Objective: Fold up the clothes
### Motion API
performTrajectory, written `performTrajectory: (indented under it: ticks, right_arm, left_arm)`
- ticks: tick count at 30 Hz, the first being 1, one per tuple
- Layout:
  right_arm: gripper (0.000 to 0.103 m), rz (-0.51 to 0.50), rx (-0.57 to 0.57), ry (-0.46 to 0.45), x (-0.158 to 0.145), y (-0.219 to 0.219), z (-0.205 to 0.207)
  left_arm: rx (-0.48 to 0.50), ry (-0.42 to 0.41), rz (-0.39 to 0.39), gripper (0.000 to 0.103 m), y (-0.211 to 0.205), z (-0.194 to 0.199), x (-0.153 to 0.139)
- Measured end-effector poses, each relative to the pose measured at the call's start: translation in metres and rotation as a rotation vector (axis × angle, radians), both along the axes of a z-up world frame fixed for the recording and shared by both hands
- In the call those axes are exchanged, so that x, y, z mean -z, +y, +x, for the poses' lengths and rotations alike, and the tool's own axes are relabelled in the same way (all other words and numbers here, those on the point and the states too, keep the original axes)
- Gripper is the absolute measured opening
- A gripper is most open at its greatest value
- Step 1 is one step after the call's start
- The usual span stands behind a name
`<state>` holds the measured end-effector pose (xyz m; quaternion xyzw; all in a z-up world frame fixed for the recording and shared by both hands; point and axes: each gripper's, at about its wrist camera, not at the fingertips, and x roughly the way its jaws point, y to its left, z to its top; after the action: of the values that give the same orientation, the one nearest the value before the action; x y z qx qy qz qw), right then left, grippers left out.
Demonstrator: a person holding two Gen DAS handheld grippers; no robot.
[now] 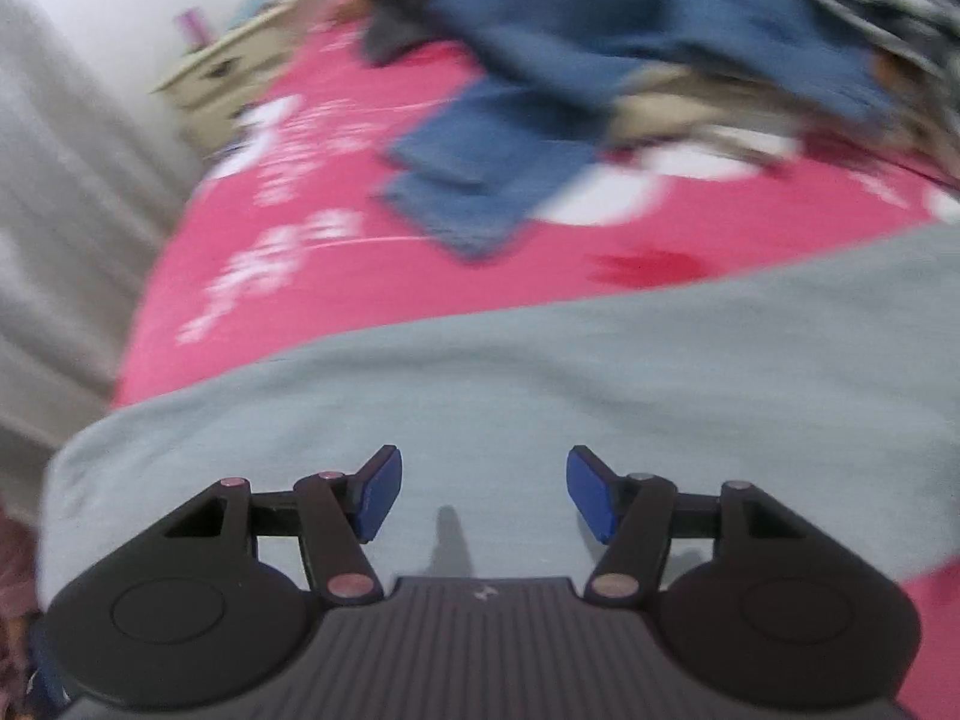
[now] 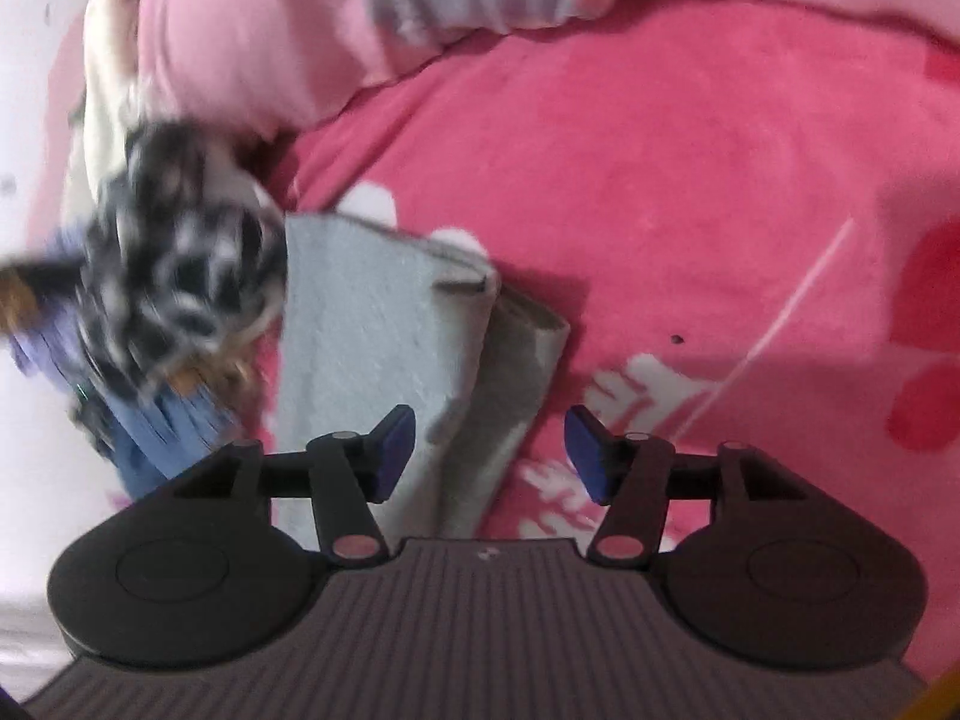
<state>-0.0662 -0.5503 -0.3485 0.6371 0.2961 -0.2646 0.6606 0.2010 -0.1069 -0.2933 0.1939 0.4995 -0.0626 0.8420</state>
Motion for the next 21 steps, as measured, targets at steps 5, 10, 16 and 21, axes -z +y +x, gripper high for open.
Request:
performTrajectory:
  ticks: [5, 10, 16, 21]
  right_arm:
    - [0.057, 0.026, -0.034, -0.016, -0.009, -0.007, -0.010]
    - [0.057, -0.070, -0.215, 0.019, -0.039, -0.004, -0.003]
    - [0.057, -0.276, -0.655, -0.015, -0.072, 0.062, 0.078]
    - [0.057, -0.381, -1.002, -0.152, -0.089, 0.164, 0.163]
  left_arm:
    - [0.149, 0.157, -0.017, 0.063, -0.063, -0.031, 0.029]
    - [0.065, 0.204, -0.024, 0.062, -0.059, -0.058, 0.028]
    - [-0.390, 0.163, -0.174, 0.063, 0.062, -0.071, -0.015]
    - [-0.861, 0.053, -0.287, 0.065, 0.206, -0.080, -0.034]
